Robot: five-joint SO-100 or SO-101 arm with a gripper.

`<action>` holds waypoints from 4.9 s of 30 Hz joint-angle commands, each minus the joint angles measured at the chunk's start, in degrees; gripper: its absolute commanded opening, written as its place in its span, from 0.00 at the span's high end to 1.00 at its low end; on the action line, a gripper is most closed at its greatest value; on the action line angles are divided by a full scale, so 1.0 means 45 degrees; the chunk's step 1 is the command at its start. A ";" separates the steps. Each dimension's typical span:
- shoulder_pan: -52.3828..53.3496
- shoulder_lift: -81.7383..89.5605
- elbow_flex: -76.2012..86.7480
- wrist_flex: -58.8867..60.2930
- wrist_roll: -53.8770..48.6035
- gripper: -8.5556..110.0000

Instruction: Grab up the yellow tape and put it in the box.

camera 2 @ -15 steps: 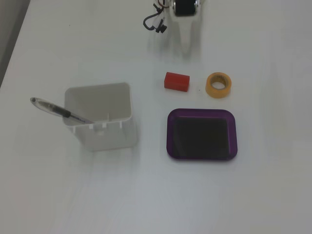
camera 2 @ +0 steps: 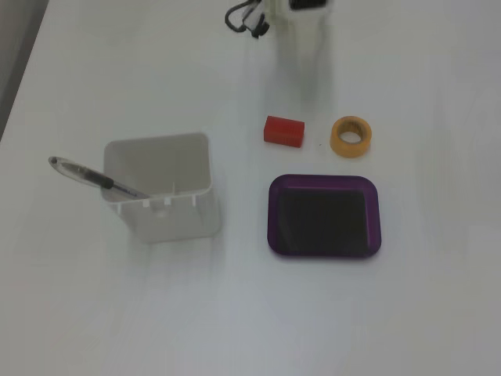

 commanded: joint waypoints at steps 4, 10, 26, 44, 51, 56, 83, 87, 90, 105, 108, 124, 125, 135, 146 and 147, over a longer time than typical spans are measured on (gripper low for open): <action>0.0020 0.1270 -0.0391 -0.0020 -0.0117 0.84; -0.0605 -0.0078 -0.1777 0.1035 -0.1309 0.78; -0.2988 -0.6133 -0.3652 0.0684 -0.1914 0.78; -0.2871 -0.9707 -0.3652 -0.2812 -0.1562 0.79; -0.2832 -1.0605 -0.3652 -0.3594 -0.1562 0.79; -0.2832 -1.0898 -0.3672 -0.3887 -0.1562 0.79; -0.2832 -0.7480 -0.6406 -0.3789 0.2187 0.93; -0.2559 -0.7480 -0.6914 -0.5313 0.2422 0.93; -0.1172 -0.8652 -0.7051 -0.6094 0.2441 0.93; 0.0410 -1.5762 -1.1113 -0.6660 0.2559 0.93; 0.0469 -1.6406 -1.1484 -0.6621 0.2480 0.93; 0.0332 -1.6934 -1.1504 -0.6406 0.2461 0.90; 0.0352 -1.6914 -1.1582 -0.6152 0.2461 0.88; 0.0449 -1.6094 -1.4922 -0.1992 0.2598 0.83; 0.0293 -0.8809 -1.7129 0.2402 0.2695 0.83; 0.0312 -0.8008 -1.6895 0.2793 0.2695 0.83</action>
